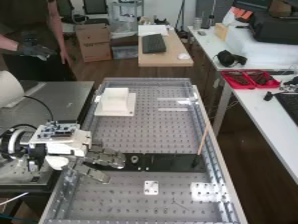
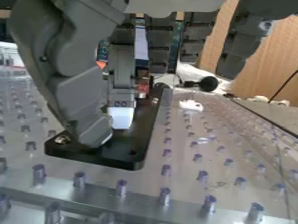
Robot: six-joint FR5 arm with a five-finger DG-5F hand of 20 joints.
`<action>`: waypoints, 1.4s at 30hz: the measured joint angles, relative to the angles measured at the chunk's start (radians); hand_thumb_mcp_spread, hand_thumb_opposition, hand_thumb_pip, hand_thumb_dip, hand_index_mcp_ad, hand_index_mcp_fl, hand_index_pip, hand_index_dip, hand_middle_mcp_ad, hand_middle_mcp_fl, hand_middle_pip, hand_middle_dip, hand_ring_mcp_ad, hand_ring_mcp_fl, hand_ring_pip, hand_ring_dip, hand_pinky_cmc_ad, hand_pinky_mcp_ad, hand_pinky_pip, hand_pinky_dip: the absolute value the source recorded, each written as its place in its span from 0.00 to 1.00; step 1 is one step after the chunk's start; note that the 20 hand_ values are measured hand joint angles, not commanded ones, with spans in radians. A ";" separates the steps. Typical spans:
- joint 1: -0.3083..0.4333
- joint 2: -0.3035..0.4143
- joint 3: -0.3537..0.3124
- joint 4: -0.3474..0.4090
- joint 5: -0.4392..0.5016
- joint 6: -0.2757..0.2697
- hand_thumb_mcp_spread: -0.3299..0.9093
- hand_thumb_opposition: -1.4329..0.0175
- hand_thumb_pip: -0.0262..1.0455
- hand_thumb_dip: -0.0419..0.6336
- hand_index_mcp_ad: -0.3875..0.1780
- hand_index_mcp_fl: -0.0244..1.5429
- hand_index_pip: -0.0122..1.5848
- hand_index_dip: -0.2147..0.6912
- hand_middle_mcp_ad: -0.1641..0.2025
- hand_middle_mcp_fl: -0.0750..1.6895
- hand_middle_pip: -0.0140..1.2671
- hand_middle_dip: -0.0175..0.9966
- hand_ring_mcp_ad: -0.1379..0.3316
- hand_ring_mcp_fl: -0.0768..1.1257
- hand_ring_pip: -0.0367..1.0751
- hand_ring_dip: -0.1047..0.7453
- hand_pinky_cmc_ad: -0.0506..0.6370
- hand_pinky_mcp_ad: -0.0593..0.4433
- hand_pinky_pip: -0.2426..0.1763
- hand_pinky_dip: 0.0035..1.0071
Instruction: Grab the smaller nut and place it in the white container
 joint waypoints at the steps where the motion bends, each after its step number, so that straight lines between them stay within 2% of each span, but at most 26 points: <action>1: 0.001 0.002 0.000 -0.002 -0.001 -0.001 0.60 0.35 0.65 0.41 0.49 0.22 0.96 0.41 0.61 0.10 0.11 0.25 0.52 0.06 0.13 0.29 0.56 0.69 0.70 0.18; 3: 0.001 0.005 0.001 -0.004 -0.002 -0.001 0.60 0.34 0.64 0.39 0.49 0.24 0.95 0.41 0.61 0.10 0.11 0.25 0.52 0.06 0.13 0.29 0.56 0.69 0.70 0.18; 5: 0.001 0.008 0.002 -0.007 -0.002 -0.002 0.63 0.31 0.64 0.39 0.44 0.25 0.96 0.46 0.61 0.11 0.11 0.25 0.52 0.06 0.13 0.29 0.56 0.69 0.70 0.18; 6: 0.002 0.010 0.003 -0.009 -0.002 -0.002 0.65 0.30 0.64 0.39 0.42 0.27 0.97 0.45 0.62 0.10 0.11 0.25 0.52 0.06 0.13 0.29 0.56 0.69 0.70 0.18; 20: 0.007 0.021 0.010 -0.023 -0.005 -0.001 0.65 0.30 0.64 0.39 0.42 0.27 0.97 0.45 0.61 0.10 0.11 0.25 0.53 0.06 0.13 0.29 0.56 0.69 0.70 0.18; 26: 0.021 0.065 0.008 -0.038 -0.013 0.014 0.65 0.30 0.64 0.39 0.42 0.27 0.97 0.45 0.61 0.11 0.11 0.25 0.53 0.06 0.13 0.29 0.56 0.69 0.70 0.18; 34: 0.088 0.172 0.015 -0.081 -0.018 0.060 0.65 0.30 0.64 0.39 0.42 0.27 0.97 0.45 0.61 0.11 0.11 0.25 0.52 0.06 0.13 0.29 0.56 0.69 0.70 0.18; 42: 0.180 0.207 0.030 -0.088 -0.041 0.107 0.65 0.30 0.64 0.39 0.42 0.27 0.97 0.46 0.62 0.11 0.11 0.25 0.52 0.06 0.13 0.29 0.56 0.69 0.70 0.18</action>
